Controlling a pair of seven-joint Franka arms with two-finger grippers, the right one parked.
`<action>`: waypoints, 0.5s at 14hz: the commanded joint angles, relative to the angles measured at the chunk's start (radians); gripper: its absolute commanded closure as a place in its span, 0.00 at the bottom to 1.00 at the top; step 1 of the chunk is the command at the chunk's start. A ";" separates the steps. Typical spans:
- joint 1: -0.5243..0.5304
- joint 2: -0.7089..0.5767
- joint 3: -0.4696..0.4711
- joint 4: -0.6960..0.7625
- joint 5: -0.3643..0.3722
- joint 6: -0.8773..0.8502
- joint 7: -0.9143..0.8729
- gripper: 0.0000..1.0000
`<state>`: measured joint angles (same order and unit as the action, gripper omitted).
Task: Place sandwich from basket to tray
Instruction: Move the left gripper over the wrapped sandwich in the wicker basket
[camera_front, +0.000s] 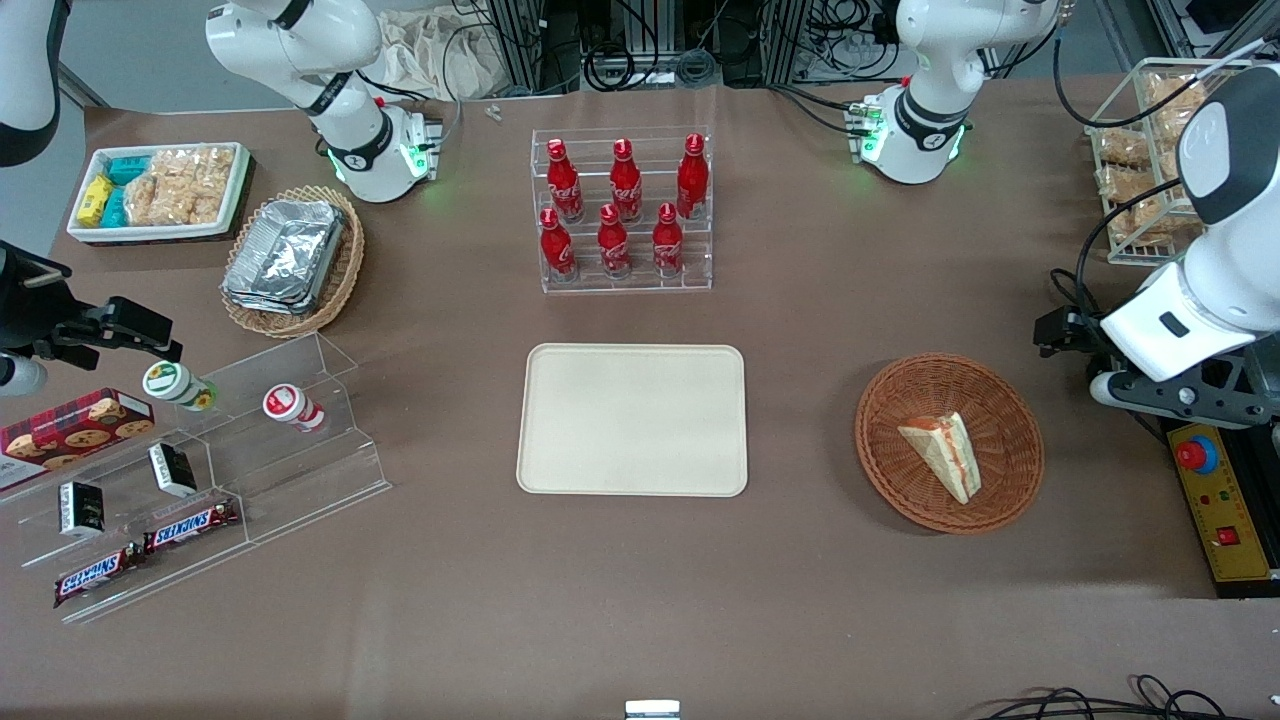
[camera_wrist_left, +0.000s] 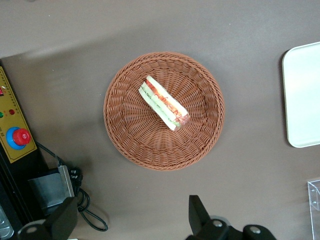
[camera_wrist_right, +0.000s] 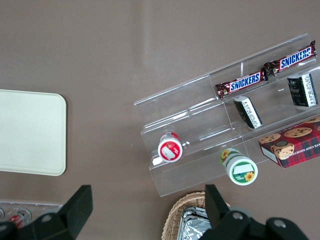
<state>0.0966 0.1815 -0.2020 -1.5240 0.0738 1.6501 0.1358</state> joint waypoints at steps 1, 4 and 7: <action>-0.014 0.027 -0.002 0.032 0.003 -0.015 -0.047 0.00; -0.023 0.044 -0.002 0.038 0.007 -0.015 -0.051 0.00; -0.031 0.070 -0.002 0.032 0.003 0.005 -0.228 0.00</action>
<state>0.0794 0.2181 -0.2041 -1.5231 0.0737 1.6525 0.0352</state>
